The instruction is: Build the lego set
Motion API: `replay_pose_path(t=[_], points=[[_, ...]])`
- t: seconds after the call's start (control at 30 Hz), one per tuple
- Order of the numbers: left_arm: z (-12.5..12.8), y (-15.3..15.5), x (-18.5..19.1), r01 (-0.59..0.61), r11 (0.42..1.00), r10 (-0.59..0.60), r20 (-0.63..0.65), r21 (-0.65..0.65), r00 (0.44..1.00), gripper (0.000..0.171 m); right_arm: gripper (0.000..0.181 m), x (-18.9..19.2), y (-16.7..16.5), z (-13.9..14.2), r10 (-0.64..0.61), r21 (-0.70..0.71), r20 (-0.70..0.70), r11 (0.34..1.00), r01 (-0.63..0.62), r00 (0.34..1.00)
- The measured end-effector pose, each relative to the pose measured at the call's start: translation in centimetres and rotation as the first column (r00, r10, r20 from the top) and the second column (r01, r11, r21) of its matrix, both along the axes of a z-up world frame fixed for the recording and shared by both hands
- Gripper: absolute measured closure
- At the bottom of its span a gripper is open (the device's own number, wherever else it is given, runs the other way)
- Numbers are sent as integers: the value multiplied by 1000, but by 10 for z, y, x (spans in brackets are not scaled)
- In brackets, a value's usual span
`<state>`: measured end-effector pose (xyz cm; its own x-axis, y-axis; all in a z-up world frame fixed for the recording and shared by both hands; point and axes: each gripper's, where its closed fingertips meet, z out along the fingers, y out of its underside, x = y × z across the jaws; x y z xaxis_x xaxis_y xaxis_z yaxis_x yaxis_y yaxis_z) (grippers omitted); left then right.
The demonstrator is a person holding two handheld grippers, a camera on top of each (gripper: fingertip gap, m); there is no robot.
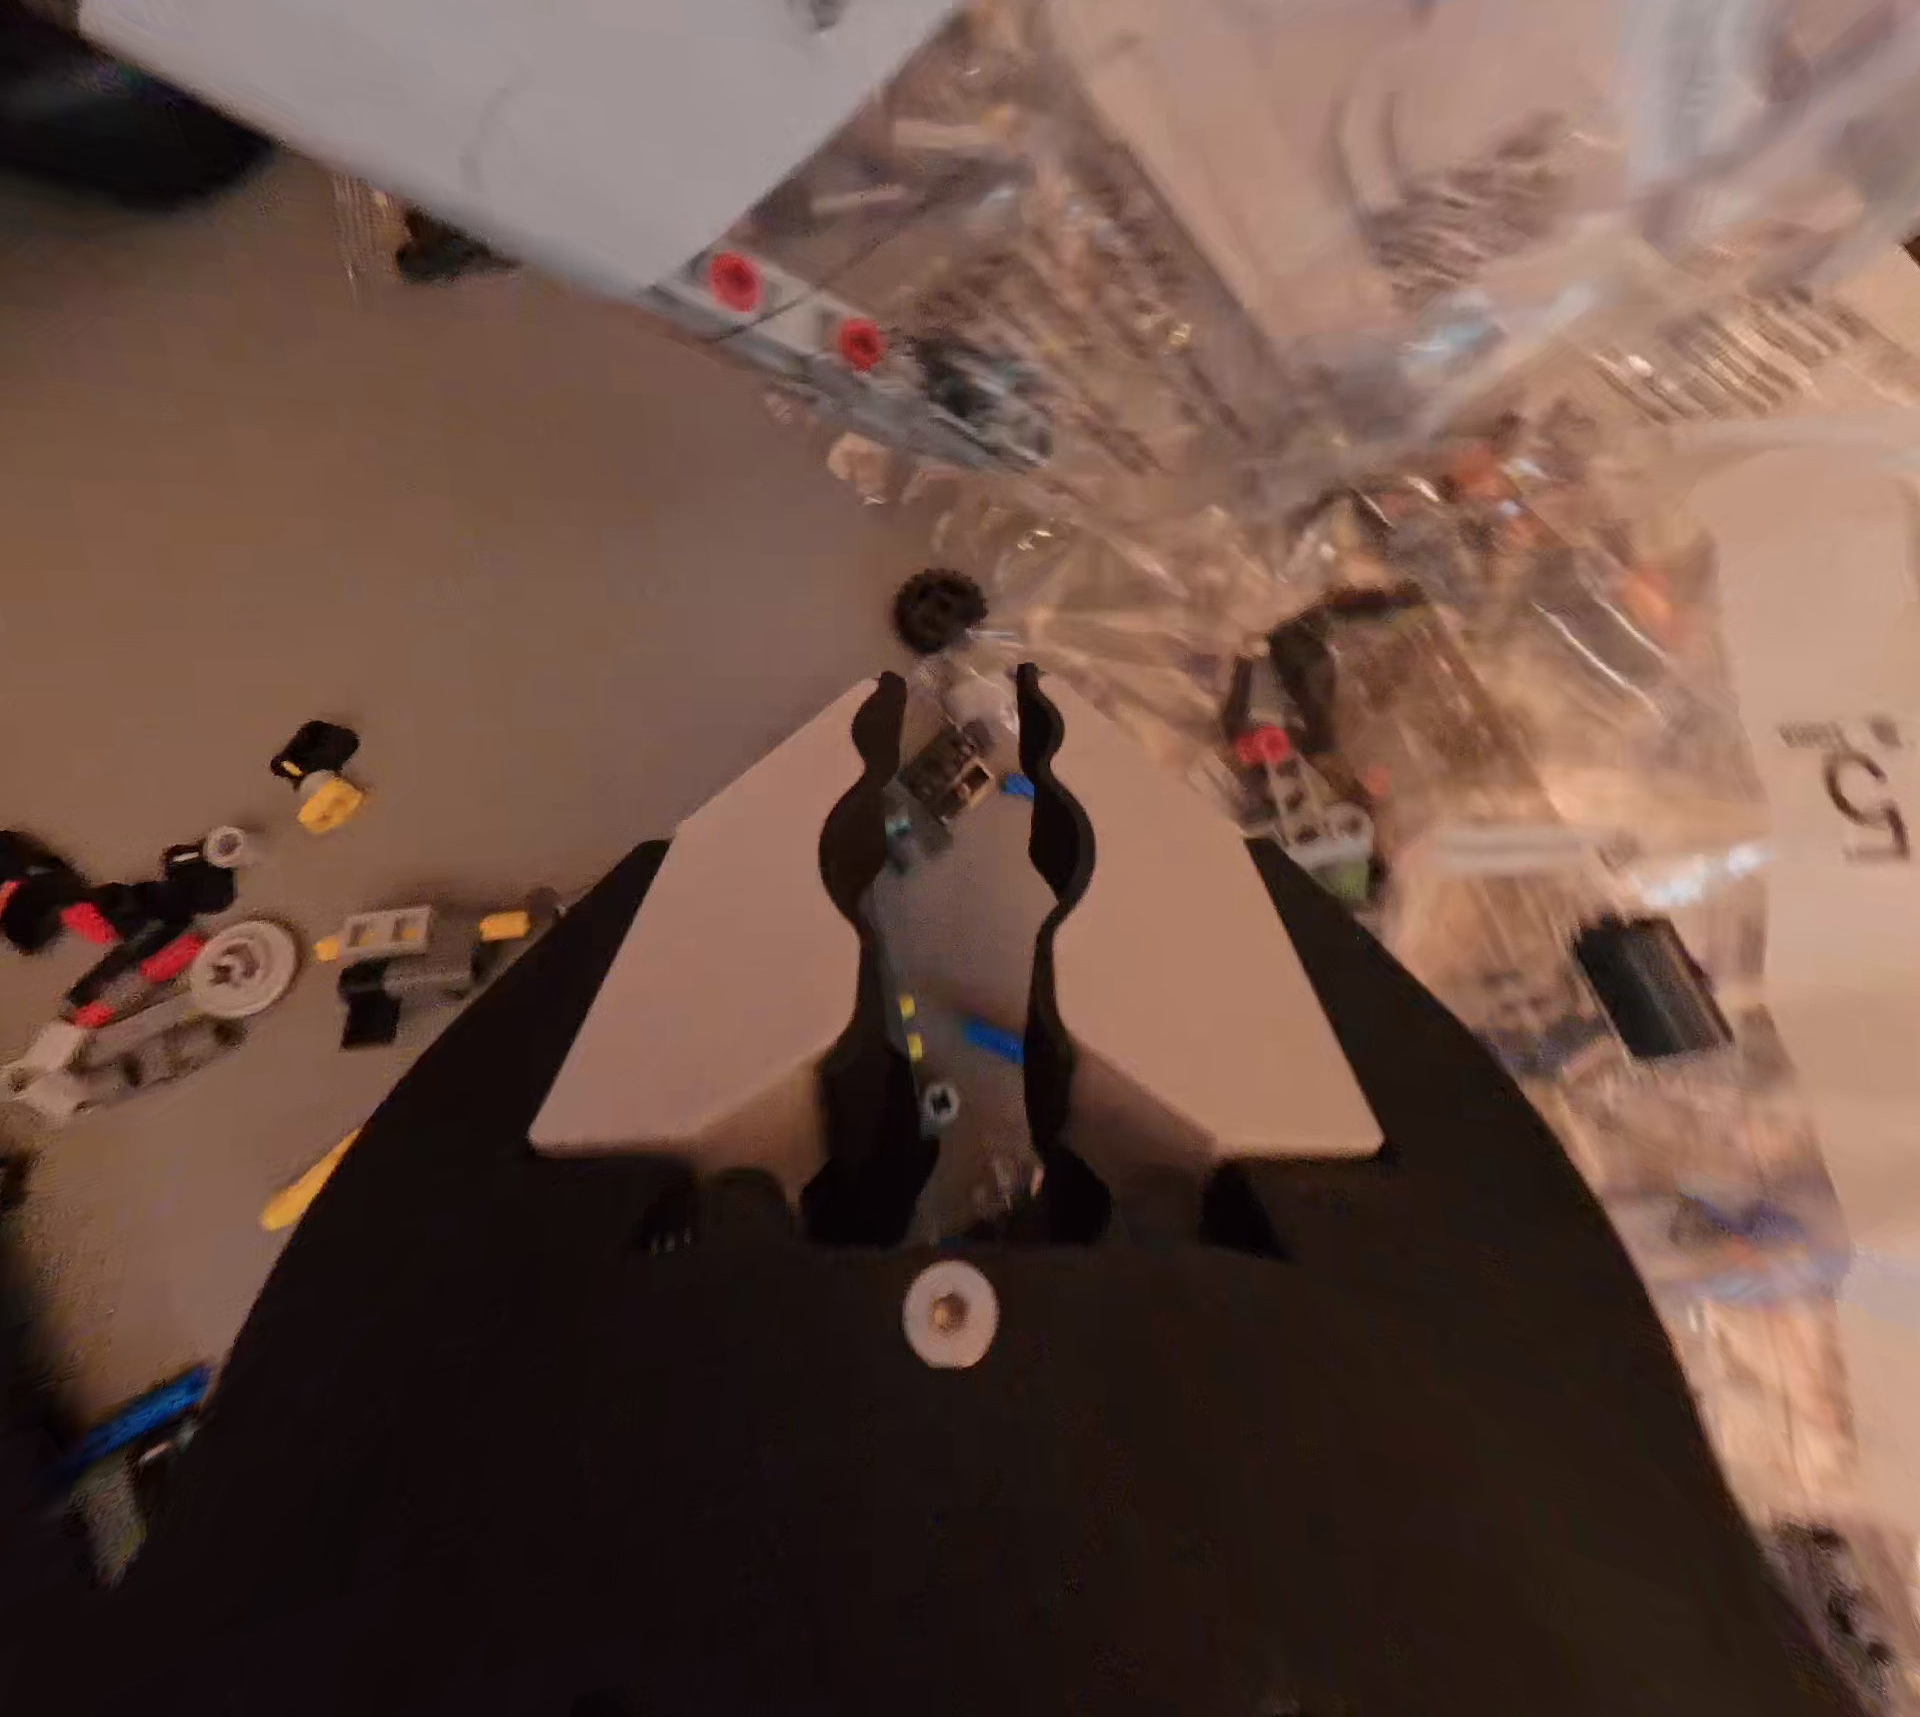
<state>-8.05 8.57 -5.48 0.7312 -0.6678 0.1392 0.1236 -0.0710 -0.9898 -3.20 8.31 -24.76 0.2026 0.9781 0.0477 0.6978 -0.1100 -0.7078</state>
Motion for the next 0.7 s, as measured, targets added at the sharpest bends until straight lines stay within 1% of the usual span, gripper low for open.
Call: replay_pose_path(t=[0.07,0.13,0.27,0.33,0.43,0.57,0.7], points=[[1,0,-1,-36,999,38,-55,31,998,171,157,-12,-2,-9,33,46,49,998,-35,998],[3,-1,1,-43,998,46,-64,55,997,171,154,-18,3,-15,18,65,85,998,-24,996],[6,-3,1,-41,997,45,-58,67,997,171,150,-22,10,-25,-12,-3,106,1000,13,994],[8,-4,-1,-35,997,37,-35,68,999,171,152,-24,11,-25,-14,-35,86,999,17,996],[14,-6,-5,-33,996,34,-6,78,999,171,153,-27,8,-25,7,-45,67,999,-4,998],[15,-7,-7,-35,996,36,-6,83,999,171,162,-26,5,-25,26,-48,75,999,-23,997],[15,-7,-8,-36,996,37,-7,85,999,171,166,-27,7,-18,17,-23,35,1000,-17,999]])
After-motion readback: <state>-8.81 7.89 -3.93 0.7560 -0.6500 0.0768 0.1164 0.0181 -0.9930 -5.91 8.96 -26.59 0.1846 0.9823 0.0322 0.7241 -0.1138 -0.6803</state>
